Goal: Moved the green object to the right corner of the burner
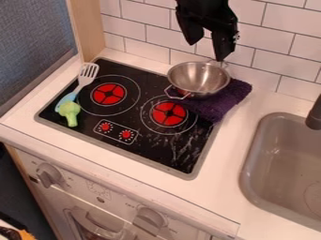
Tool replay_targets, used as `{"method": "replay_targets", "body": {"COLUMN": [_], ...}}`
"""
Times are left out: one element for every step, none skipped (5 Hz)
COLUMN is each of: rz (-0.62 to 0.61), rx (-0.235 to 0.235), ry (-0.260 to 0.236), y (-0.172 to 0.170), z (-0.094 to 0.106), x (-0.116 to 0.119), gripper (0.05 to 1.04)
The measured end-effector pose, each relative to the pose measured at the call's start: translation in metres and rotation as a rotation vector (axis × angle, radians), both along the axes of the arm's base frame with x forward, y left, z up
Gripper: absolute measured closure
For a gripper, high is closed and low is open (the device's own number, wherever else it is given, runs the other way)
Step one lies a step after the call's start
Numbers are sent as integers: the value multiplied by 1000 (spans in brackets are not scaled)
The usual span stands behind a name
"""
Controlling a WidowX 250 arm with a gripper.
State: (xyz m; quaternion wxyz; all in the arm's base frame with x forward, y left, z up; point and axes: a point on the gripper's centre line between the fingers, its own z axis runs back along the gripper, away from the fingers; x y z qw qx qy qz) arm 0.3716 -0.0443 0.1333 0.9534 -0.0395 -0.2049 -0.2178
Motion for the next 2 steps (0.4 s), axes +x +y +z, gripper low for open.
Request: {"method": "replay_targets", "body": {"rz": [0,47], "rx": [-5,-37], "ry": [35,113], "y": [-1,21], "z": [-10,-15], "x": [-2,-11], "gripper": [83,83]}}
